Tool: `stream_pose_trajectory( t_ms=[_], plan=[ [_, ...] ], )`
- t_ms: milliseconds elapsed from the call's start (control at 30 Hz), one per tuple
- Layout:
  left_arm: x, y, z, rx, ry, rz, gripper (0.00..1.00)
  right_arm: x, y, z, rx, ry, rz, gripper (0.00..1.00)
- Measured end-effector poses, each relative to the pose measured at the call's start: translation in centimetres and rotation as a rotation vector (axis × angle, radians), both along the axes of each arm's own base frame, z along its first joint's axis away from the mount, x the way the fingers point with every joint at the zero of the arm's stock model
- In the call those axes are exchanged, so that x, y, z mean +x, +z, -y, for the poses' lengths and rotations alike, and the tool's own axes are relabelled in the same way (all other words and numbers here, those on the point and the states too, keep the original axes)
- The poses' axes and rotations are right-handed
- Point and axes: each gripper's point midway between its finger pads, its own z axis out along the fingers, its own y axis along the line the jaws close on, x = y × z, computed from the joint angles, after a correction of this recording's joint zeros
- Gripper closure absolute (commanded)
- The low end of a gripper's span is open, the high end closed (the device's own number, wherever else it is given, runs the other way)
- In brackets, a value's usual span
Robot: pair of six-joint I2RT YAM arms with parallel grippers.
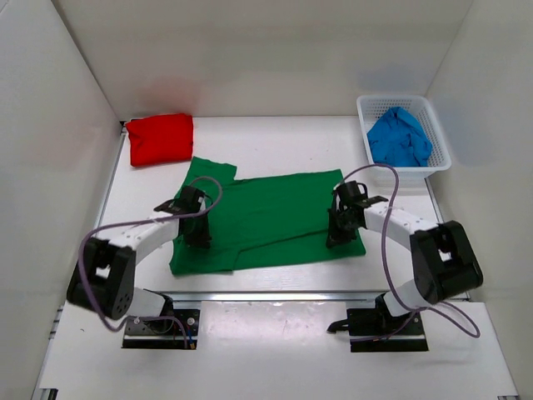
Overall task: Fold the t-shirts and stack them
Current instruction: Fold the flattened tshirt in 1/3 of the way, then grap the side of the flattened tshirt furthest away from the robot with both arms
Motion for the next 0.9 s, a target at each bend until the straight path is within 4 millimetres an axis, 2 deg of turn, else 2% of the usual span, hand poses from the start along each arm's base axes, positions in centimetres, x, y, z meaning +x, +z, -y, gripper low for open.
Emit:
stream_pose_trajectory(
  t_ms=[33, 67, 100, 167, 200, 300, 400, 433, 500, 567, 667, 800, 900],
  plan=[
    [-0.8, 0.2, -0.3, 0.000, 0.006, -0.007, 0.76, -0.9, 0.0, 0.0, -0.002, 0.001, -0.012, 1.00],
    [-1.4, 0.6, -0.7, -0.003, 0.015, -0.010, 0.64, -1.9, 0.1, 0.1, -0.005, 0.003, -0.025, 1.00],
    [-1.5, 1.3, -1.0, -0.011, 0.021, -0.001, 0.60, -2.8, 0.3, 0.1, -0.008, 0.003, -0.038, 1.00],
    [-1.0, 3.0, -1.2, -0.039, 0.041, 0.039, 0.57, -3.9, 1.1, 0.2, -0.008, 0.006, -0.042, 0.93],
    [-0.1, 4.7, -1.2, -0.060, 0.046, 0.084, 0.53, -4.0, 1.9, 0.1, 0.001, 0.008, -0.020, 0.85],
    [3.3, 9.5, -1.1, -0.118, 0.061, 0.237, 0.45, -2.8, 4.9, -0.3, 0.046, -0.002, 0.096, 0.65],
    [7.0, 14.3, -1.4, -0.149, 0.082, 0.404, 0.40, 0.4, 9.1, -0.5, 0.096, -0.018, 0.303, 0.52],
    [8.2, 15.2, -1.7, -0.142, 0.088, 0.439, 0.36, 1.3, 10.1, -0.4, 0.111, -0.025, 0.358, 0.40],
    [10.5, 16.2, -2.3, -0.117, 0.101, 0.475, 0.19, 3.7, 11.7, 0.0, 0.147, -0.060, 0.455, 0.01],
    [13.4, 15.6, -3.1, -0.087, 0.122, 0.479, 0.14, 6.3, 12.1, 1.2, 0.161, -0.101, 0.510, 0.01],
    [16.8, 12.4, -4.5, -0.048, 0.163, 0.433, 0.16, 9.2, 10.7, 2.8, 0.125, -0.152, 0.498, 0.01],
    [20.1, 6.8, -6.6, 0.006, 0.207, 0.314, 0.21, 13.1, 8.6, 2.6, 0.087, -0.141, 0.446, 0.01],
    [23.6, 4.9, -7.4, 0.050, 0.207, 0.297, 0.19, 16.0, 7.6, 3.0, 0.076, -0.160, 0.423, 0.01]
  ],
)
